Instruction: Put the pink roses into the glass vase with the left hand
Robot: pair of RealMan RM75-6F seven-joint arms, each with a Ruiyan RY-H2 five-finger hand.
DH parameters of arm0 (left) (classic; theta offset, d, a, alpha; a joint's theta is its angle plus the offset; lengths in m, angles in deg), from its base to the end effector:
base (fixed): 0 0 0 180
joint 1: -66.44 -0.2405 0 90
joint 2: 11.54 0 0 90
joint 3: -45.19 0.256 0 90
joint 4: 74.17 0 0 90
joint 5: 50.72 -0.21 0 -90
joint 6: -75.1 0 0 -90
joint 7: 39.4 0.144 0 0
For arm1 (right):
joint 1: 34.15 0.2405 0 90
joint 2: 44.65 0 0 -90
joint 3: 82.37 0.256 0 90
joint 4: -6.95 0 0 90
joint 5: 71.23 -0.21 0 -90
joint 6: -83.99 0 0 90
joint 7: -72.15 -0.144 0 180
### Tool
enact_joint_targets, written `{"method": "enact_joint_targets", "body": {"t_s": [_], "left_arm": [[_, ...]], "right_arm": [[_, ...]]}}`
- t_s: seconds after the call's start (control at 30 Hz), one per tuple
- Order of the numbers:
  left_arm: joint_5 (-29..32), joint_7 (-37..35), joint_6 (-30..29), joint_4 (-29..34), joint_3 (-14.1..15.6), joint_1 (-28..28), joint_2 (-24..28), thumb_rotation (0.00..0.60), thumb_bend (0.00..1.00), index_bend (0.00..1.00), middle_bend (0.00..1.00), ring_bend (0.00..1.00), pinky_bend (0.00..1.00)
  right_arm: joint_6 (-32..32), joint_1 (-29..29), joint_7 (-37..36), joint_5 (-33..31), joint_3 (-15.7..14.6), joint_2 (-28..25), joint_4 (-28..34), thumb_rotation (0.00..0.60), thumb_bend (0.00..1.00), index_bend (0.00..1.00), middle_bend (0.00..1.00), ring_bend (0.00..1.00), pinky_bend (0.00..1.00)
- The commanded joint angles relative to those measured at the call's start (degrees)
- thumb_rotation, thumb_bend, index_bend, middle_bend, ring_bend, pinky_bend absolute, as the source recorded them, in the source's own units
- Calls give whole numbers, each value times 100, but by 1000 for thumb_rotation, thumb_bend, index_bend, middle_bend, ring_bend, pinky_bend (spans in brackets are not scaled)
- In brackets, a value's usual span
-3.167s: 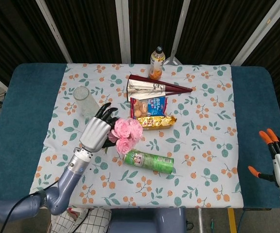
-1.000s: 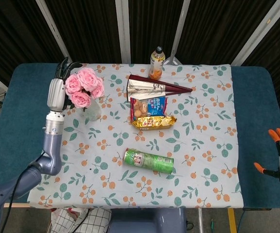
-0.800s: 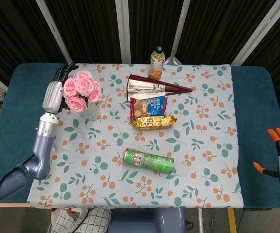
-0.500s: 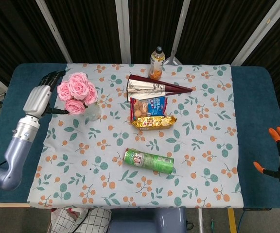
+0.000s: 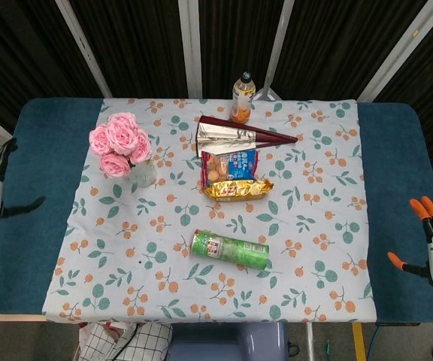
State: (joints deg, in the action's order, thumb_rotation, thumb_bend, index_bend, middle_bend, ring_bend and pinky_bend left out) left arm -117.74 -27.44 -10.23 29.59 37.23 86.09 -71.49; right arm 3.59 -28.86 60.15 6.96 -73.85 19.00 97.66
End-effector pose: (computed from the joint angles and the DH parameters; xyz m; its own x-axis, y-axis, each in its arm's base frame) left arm -0.2536 0.2631 0.1893 0.4130 -0.1301 0.9014 0.9107 0.0579 -0.4089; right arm -0.3292 -0.2034 0.1765 0.2034 0.0456 0.9780 -0.9741 0.1101 0.1975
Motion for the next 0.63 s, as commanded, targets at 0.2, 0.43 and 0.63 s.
{"method": "enact_joint_targets", "body": {"t_s": [0.2,0.43,0.63], "left_arm": [[-982,107,-760,-646,788,-884,-1048,600,215,98,164,0,0],[-1287,-218,-619,-722,793,-913,-1078,600,214,84,154,0,0],[-1418,-284,-644,-837,721,-977,-1127,600,213,76,153,0,0]], "right_arm": [[-33,86,174,661,-263,-159,-155,600,150,131,0,0,0],[-204,53,502,699,-267,-133,26,600,150,131,0,0,0],[-200,62,711,659,-280,-97,120,600,150,132,0,0,0]]}}
